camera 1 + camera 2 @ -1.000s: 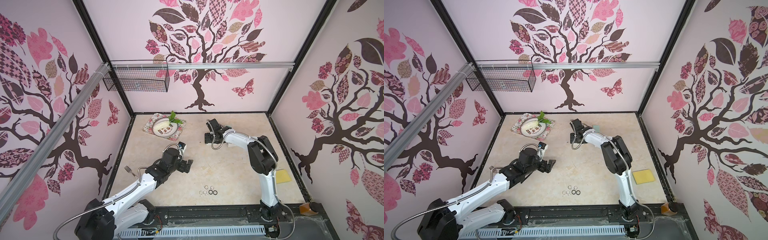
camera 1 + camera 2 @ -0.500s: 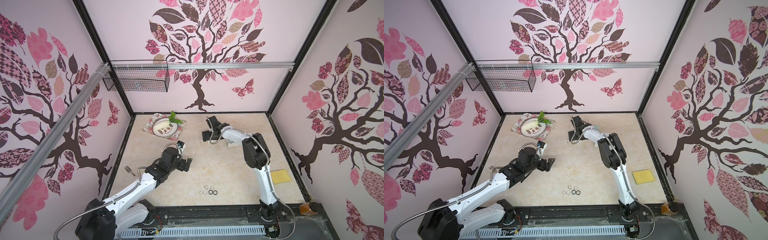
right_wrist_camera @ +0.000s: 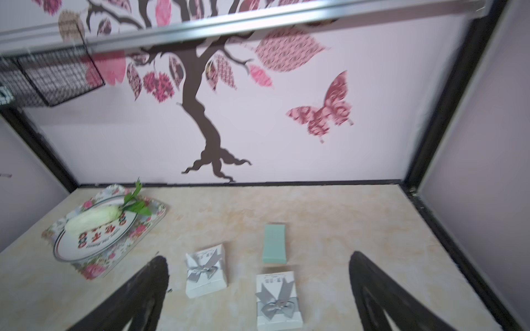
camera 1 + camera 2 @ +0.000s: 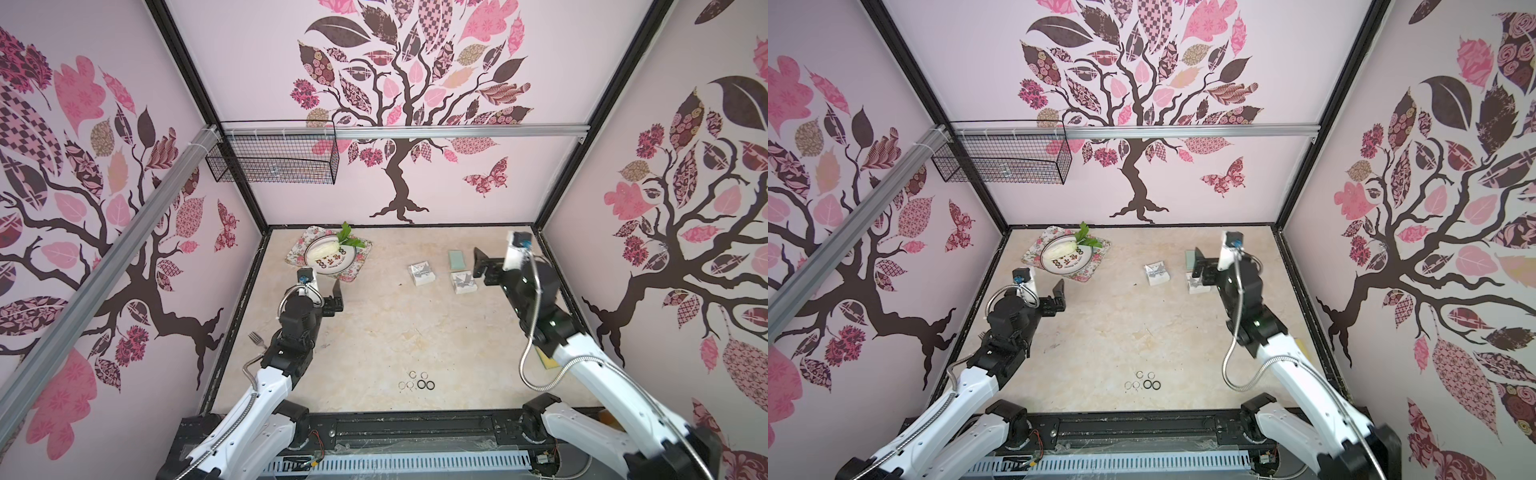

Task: Take the rings out of the lift-off lid box
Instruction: Place the jewelry box at the center of the board, then reset both arms

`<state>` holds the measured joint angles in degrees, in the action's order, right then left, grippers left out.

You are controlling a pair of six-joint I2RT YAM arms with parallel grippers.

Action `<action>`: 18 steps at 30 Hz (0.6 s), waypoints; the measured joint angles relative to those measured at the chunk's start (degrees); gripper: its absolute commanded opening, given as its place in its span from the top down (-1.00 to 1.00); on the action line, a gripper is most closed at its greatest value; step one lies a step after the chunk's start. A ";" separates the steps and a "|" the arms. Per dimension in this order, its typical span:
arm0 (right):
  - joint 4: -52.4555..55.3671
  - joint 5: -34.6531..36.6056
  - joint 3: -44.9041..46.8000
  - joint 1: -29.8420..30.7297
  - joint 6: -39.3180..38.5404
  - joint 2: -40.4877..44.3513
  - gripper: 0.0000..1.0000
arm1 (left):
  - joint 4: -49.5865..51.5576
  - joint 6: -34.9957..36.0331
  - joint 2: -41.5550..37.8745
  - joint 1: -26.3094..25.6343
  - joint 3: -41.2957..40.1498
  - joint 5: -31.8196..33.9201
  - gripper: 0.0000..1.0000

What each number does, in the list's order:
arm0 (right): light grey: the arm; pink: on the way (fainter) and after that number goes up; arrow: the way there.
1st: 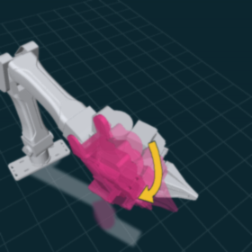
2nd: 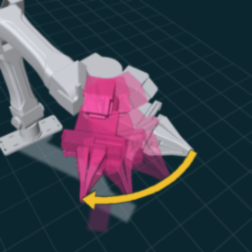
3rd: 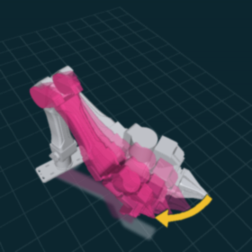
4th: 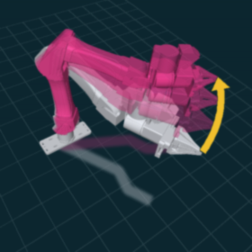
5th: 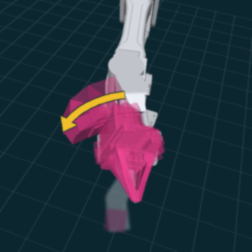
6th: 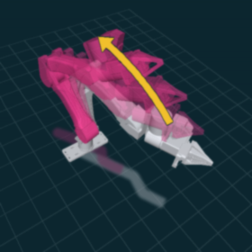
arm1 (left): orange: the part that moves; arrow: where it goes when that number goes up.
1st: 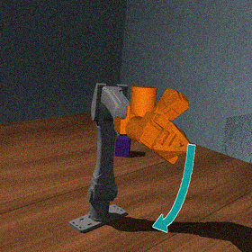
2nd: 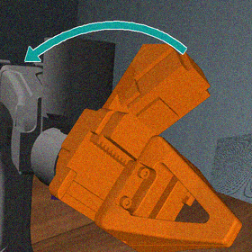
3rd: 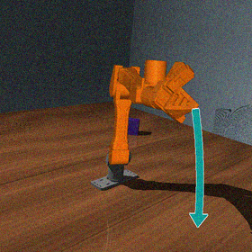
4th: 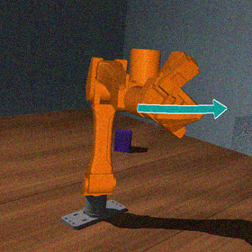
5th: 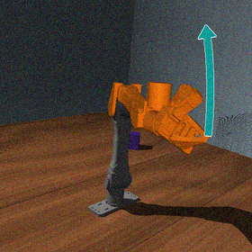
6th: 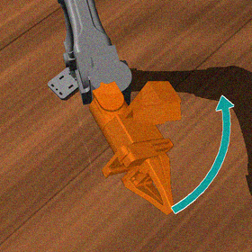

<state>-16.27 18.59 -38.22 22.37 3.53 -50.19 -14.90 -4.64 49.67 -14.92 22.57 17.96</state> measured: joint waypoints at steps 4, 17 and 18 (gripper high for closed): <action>-13.60 6.67 16.02 -0.48 -3.69 -3.72 -1.00 | -9.11 0.37 9.57 9.70 -8.13 -0.22 -0.97; -42.34 1.36 23.78 -17.42 -0.44 -34.71 -1.00 | -26.97 0.55 32.72 20.06 -3.04 -15.30 -0.97; -45.05 0.66 23.43 -17.53 -0.48 -37.00 -0.99 | -29.62 0.59 35.15 20.28 -2.86 -16.11 -0.97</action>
<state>-61.32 19.25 -14.79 4.84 3.05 -87.20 -44.51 -4.05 84.82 5.37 19.70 1.85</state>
